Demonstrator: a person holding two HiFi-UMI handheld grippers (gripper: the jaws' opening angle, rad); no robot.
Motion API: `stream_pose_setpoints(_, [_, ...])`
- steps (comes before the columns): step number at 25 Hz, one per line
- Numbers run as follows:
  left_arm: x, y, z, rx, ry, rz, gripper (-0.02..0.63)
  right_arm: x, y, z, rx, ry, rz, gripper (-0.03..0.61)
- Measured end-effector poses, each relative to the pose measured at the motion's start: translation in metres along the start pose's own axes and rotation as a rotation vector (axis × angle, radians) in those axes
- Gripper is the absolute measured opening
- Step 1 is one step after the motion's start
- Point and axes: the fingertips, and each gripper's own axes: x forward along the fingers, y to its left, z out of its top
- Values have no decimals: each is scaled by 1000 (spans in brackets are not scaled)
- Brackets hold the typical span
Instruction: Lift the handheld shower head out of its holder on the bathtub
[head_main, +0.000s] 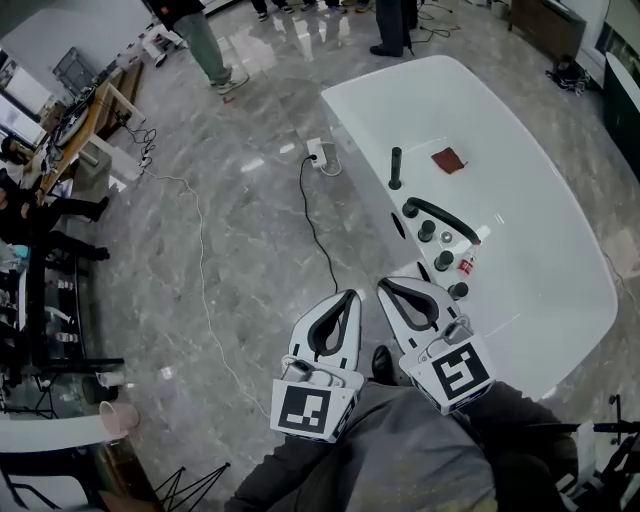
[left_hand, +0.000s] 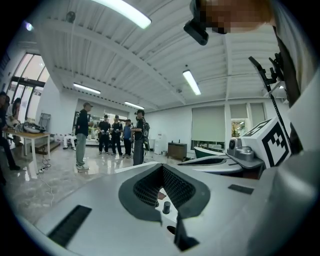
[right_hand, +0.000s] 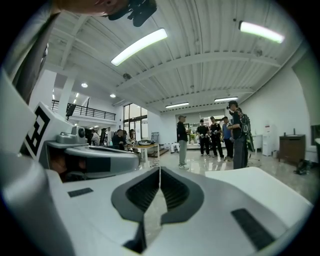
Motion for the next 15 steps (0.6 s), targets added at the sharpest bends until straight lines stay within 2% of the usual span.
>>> stream_pose_setpoints(10, [25, 32, 2, -2, 21, -14, 2, 41, -16, 17, 14, -28, -21, 6])
stream_pose_setpoints(15, [52, 48, -3, 1, 29, -12, 2, 60, -36, 9, 24, -30, -25, 6])
